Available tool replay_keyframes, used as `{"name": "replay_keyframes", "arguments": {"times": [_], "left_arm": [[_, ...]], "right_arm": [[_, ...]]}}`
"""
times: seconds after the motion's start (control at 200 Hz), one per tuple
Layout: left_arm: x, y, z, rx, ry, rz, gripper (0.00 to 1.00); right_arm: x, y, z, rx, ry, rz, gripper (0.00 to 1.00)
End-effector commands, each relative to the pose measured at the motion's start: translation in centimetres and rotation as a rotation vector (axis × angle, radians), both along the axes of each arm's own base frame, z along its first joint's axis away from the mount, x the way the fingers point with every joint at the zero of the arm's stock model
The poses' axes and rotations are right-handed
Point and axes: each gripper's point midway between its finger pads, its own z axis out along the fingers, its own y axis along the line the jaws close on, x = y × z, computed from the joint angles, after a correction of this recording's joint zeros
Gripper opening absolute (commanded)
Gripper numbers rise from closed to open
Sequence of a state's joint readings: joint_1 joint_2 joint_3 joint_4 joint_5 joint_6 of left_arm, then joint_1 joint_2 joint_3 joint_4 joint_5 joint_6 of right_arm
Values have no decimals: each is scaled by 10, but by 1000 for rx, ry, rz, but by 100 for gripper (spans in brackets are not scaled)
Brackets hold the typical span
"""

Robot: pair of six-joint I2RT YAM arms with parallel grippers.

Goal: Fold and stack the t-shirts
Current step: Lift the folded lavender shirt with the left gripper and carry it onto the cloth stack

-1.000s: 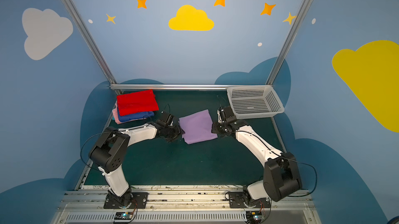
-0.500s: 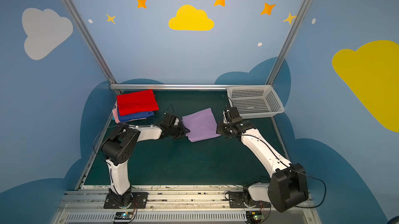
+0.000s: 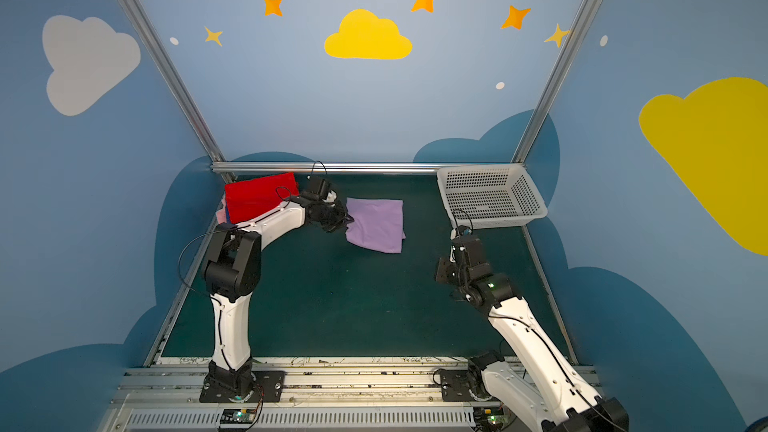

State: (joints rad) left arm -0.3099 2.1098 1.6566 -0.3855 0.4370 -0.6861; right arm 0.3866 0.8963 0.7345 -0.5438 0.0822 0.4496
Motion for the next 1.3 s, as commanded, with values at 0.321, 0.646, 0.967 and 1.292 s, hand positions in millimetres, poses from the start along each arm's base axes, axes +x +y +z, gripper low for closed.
{"name": "replay_keyframes", "arguments": {"times": [0.321,0.646,0.967,1.292], "left_arm": [[47,67,40,253,1,-135,4],[78,135,81,215,-75,-18,4],[97,154,136,193,-307,-69,4],[98,198,170,104,-381,-29,4]], "right_arm": [[12,1,-2,24,-57,-18,5],[19,7,-23,24,-11,-12,4],[25,18,-40,66,84,-24,3],[34,35,-49,91,191,9,1]]}}
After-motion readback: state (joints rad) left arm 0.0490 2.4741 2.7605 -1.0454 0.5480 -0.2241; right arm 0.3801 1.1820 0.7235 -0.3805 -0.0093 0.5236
